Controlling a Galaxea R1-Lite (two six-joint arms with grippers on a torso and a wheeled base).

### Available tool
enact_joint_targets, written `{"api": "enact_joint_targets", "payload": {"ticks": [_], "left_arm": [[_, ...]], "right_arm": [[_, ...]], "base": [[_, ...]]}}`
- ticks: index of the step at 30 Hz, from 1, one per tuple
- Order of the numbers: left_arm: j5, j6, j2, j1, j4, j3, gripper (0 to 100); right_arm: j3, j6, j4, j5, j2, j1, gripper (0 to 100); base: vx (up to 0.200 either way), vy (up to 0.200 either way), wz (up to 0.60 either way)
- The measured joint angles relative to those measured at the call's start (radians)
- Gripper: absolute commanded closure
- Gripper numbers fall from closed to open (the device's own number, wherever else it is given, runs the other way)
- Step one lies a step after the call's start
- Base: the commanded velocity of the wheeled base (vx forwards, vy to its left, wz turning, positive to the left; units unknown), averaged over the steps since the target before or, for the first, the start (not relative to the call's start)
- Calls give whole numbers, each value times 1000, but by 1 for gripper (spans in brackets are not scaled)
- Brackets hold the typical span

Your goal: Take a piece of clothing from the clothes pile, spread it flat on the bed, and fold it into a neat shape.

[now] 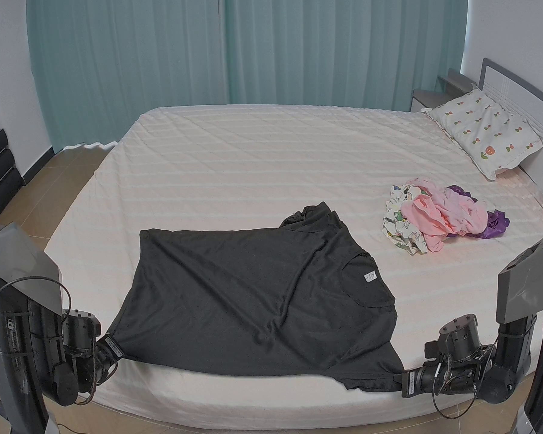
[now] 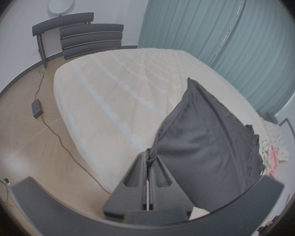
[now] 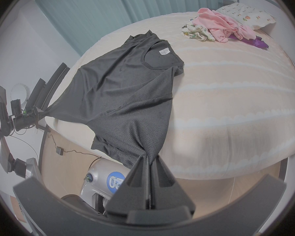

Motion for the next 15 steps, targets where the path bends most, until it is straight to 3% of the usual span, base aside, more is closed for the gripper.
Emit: {"api": "enact_joint_targets", "payload": {"ticks": [15], "left_arm": [[-2,61,-72,-4,261,0,100]], "right_arm": [[35,-65,22,-4,-8,-7,100]], "base": [[0,0,0]]}}
